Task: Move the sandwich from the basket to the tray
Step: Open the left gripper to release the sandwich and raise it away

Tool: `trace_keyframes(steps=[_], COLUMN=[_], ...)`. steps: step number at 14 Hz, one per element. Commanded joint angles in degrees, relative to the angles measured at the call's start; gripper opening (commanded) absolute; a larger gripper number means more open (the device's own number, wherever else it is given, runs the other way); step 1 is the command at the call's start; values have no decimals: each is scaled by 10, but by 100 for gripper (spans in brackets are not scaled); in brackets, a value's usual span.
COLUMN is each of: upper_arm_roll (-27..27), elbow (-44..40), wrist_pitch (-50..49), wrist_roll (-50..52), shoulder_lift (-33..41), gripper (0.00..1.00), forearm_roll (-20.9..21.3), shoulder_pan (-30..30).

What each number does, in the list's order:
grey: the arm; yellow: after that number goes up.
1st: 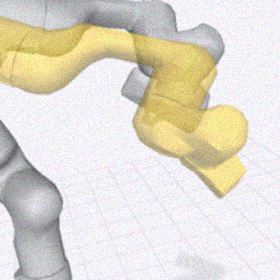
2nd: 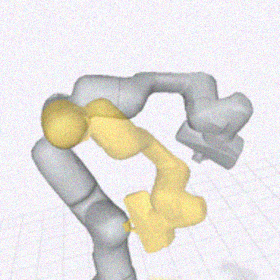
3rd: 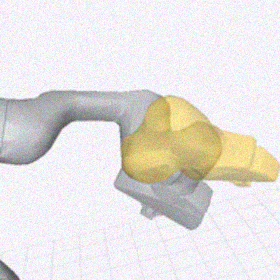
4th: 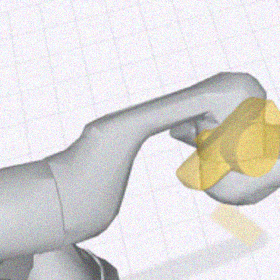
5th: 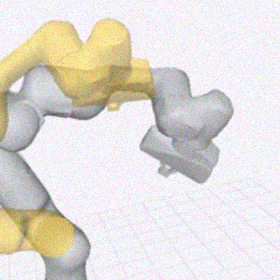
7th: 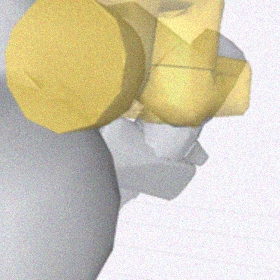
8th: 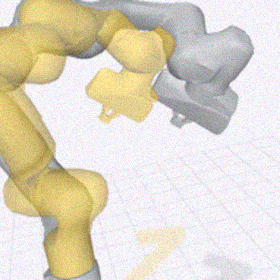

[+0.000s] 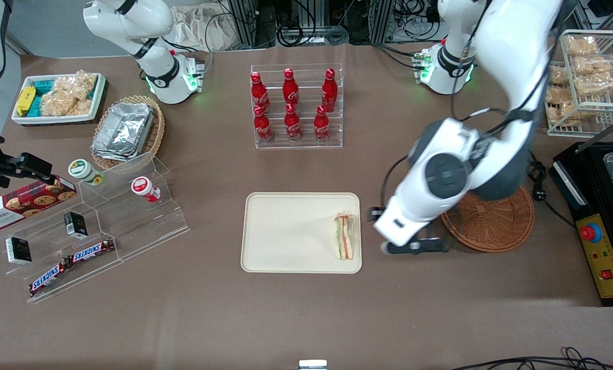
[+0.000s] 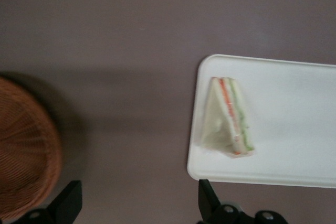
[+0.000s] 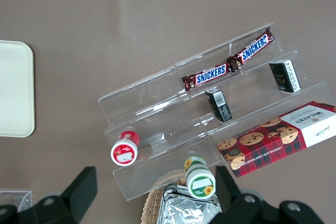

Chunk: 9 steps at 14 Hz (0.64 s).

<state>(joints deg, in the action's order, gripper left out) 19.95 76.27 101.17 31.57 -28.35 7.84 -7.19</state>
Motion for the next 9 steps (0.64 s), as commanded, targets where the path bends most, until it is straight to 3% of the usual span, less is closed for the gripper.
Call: trace_keyframes(steps=[1, 5, 9], upper_arm_roll=[4, -1, -3], elbow=[21, 21, 18], wrist_pitch=[-54, -106, -78], wrist_roll=[-83, -241, -256], shoulder_lift=[64, 125, 130], gripper=[99, 99, 99], forearm_roll=[-5, -3, 6], shoulder_pan=[65, 155, 208])
